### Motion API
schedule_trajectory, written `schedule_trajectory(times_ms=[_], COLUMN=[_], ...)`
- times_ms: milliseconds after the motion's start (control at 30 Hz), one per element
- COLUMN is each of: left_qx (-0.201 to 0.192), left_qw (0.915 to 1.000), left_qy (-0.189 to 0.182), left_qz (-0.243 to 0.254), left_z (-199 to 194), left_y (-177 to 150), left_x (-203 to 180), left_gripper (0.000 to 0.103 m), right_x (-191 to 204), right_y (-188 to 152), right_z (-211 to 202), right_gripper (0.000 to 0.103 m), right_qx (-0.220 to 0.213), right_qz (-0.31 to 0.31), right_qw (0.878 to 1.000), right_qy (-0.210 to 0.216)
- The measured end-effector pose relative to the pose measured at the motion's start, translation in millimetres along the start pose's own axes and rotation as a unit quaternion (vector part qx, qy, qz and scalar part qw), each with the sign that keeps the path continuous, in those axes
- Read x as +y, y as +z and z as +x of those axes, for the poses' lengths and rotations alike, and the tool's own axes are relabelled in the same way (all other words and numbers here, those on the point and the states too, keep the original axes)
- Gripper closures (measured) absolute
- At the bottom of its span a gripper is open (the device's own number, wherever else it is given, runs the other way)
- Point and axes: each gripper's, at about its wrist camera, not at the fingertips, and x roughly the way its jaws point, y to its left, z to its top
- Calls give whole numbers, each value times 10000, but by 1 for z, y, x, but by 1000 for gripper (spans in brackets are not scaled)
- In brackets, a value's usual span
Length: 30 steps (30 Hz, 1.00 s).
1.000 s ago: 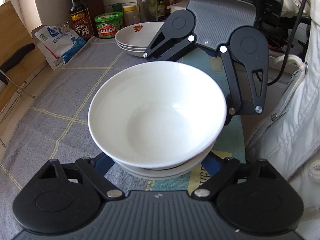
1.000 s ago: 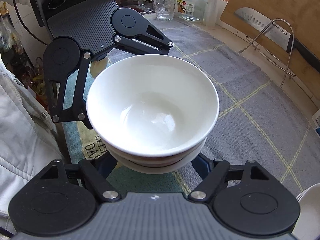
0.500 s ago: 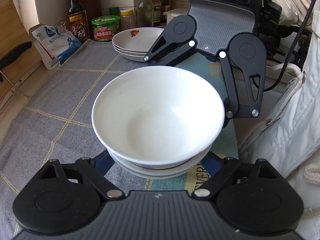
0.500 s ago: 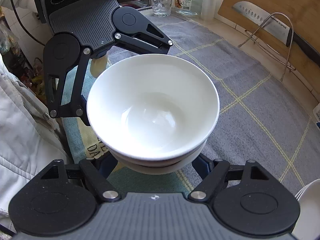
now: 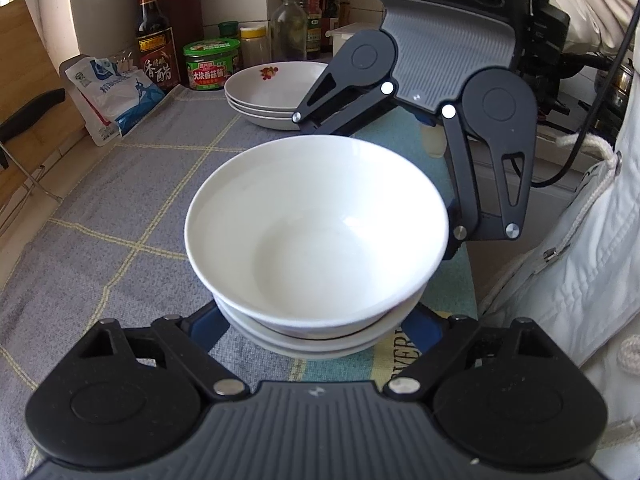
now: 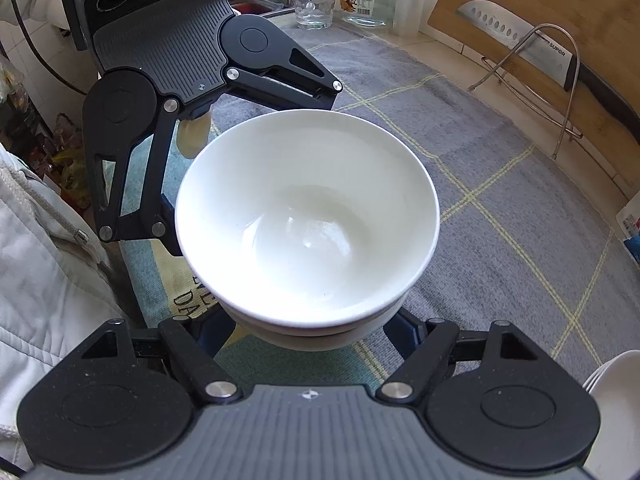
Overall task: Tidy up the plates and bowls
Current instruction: 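Carry the bowl stack with the left tool while the right tool supports it toward the plates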
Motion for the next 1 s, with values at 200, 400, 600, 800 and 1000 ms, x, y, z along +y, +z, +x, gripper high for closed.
schedule_trajectory(times_ms=[200, 400, 600, 800, 1000], left_qx=[38, -28, -152, -293, -420], left_qw=[10000, 9999, 9993, 9987, 9981], left_qy=[40, 160, 308, 421, 439], left_qz=[-2, -55, -114, -77, 98], left_z=[-1, -6, 2, 25, 54], left_y=[4, 22, 52, 84, 121], left_x=[-2, -6, -5, -5, -5], left_gripper=[12, 12, 12, 12, 12], right_x=[-2, -10, -30, -59, -86], right_y=[-1, -2, -11, -28, -52], right_z=[-5, -23, -44, -65, -87], right_gripper=[19, 19, 19, 19, 19], right_qx=[-7, -77, -121, -151, -169], right_qz=[-14, -120, -276, -367, -332], right_qw=[10000, 9999, 9995, 9989, 9982], right_qy=[29, 20, -75, -236, -461])
